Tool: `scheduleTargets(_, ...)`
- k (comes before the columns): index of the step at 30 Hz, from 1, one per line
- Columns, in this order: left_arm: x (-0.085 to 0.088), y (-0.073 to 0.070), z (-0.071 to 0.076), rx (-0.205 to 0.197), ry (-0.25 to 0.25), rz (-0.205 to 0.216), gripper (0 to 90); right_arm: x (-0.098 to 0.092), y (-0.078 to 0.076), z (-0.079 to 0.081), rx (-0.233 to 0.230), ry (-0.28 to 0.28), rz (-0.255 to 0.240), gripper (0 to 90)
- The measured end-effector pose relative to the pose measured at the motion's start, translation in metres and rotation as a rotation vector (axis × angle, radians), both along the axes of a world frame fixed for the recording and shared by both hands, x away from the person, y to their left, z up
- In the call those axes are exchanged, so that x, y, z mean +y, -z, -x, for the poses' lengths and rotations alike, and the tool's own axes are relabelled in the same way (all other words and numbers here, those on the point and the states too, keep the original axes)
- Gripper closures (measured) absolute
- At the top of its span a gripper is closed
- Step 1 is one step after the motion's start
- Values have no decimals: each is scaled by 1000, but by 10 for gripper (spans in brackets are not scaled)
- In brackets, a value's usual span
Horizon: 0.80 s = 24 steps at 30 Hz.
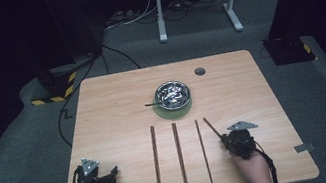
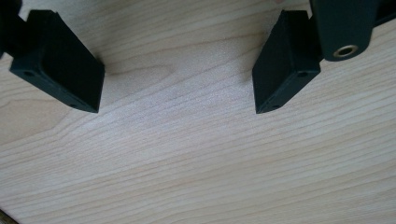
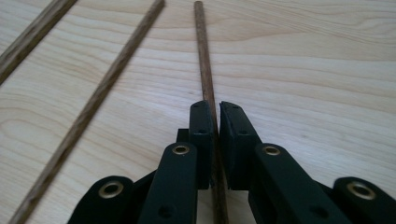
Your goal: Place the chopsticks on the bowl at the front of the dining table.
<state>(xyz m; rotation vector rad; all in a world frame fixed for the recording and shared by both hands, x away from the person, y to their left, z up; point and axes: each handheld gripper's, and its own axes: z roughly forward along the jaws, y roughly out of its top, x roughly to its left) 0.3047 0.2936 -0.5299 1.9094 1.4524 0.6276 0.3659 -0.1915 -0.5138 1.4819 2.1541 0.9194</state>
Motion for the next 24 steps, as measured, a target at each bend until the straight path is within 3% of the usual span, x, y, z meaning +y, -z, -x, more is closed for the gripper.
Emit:
scheduleTargets(10,0,0,0,0,0,0,169,-11,-3,-4,2,-6,-45,725)
scheduleTargets(13,0,0,0,0,2,0,169,-9,-2,-4,0,-23,-14,714)
scheduleTargets(18,0,0,0,0,3,0,169,-1,-1,-6,6,-1,36,682)
scheduleTargets(24,0,0,0,-1,3,0,169,4,-2,-8,10,-10,67,687)
